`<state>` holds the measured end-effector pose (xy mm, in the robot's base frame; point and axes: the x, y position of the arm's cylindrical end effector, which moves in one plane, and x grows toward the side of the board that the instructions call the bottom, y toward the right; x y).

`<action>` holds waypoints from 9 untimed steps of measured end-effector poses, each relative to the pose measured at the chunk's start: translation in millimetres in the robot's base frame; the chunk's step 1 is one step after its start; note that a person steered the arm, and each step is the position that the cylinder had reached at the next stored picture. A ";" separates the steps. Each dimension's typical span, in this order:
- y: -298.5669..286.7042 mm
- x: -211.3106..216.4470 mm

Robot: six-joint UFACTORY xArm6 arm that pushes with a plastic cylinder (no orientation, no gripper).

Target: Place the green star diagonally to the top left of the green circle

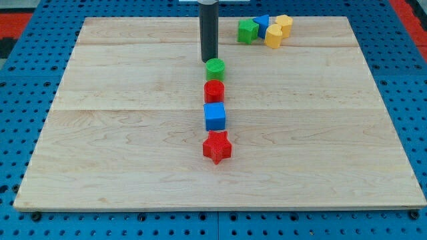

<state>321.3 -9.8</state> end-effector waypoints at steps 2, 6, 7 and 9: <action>-28.5 -13.9; 165.1 -57.8; 168.4 -91.2; 169.0 -119.4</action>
<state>201.9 159.2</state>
